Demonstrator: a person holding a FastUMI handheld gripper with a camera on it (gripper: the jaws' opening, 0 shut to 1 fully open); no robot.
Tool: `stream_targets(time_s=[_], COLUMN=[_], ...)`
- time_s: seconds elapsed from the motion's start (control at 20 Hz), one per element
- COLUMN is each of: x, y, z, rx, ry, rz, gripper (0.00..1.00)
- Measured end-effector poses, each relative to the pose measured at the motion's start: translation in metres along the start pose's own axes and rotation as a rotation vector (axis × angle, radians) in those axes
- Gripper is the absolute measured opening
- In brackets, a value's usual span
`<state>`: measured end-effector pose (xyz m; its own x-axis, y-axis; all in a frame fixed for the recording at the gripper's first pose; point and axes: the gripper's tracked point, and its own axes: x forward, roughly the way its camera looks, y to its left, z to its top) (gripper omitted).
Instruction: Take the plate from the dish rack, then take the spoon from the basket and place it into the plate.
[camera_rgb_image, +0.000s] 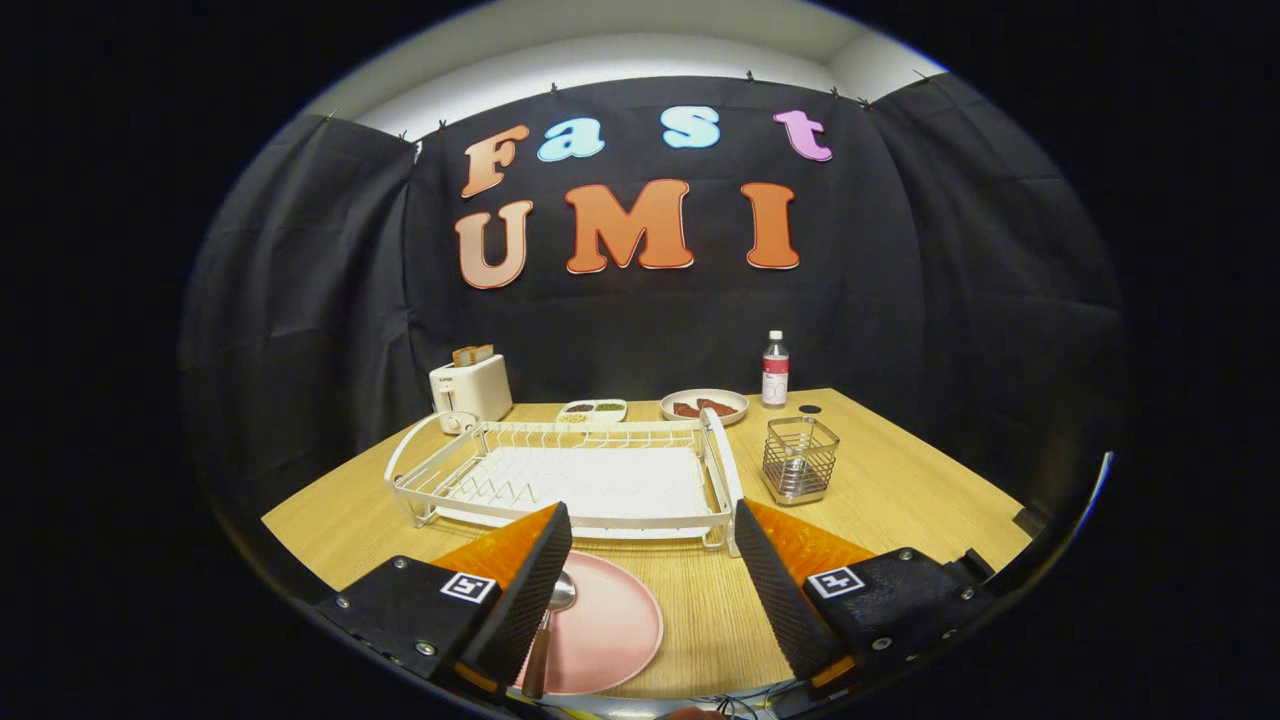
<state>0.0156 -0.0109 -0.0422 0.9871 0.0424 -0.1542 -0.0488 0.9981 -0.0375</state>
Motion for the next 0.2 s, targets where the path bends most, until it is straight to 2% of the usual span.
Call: stream_targets(time_s=[0.2], x=[-0.0022], y=[-0.0055], z=[-0.0011], rx=[-0.009], ry=[-0.004], rz=[-0.006], gripper=[0.97])
